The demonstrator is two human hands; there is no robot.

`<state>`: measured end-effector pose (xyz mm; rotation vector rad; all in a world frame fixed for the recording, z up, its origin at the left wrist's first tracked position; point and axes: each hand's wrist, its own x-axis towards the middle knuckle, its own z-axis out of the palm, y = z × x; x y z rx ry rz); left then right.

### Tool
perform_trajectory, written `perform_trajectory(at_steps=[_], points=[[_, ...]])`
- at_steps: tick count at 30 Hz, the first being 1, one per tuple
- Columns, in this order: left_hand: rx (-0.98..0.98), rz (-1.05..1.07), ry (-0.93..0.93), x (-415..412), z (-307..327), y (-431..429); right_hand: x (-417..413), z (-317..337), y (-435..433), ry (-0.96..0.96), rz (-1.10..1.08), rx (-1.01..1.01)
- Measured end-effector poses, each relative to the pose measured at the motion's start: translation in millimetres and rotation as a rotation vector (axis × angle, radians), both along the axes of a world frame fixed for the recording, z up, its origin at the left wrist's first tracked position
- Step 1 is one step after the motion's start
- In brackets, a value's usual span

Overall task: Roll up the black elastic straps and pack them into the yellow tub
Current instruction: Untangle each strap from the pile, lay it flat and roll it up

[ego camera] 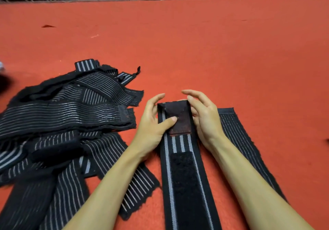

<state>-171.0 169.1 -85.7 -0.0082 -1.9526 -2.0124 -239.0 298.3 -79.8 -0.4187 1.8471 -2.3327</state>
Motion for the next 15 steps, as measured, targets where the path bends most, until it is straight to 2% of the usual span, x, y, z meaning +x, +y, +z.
perform_trajectory(at_steps=[3,7,15], points=[[-0.081,0.015,0.018,1.5,-0.9,0.9,1.6,-2.1,-2.5,-0.031,-0.007,0.079],[-0.124,0.095,0.048,2.8,0.5,0.1,9.0,1.5,-1.0,-0.030,0.085,0.173],[-0.138,0.149,0.001,6.0,3.6,4.8,17.6,1.6,4.0,-0.056,0.162,0.002]])
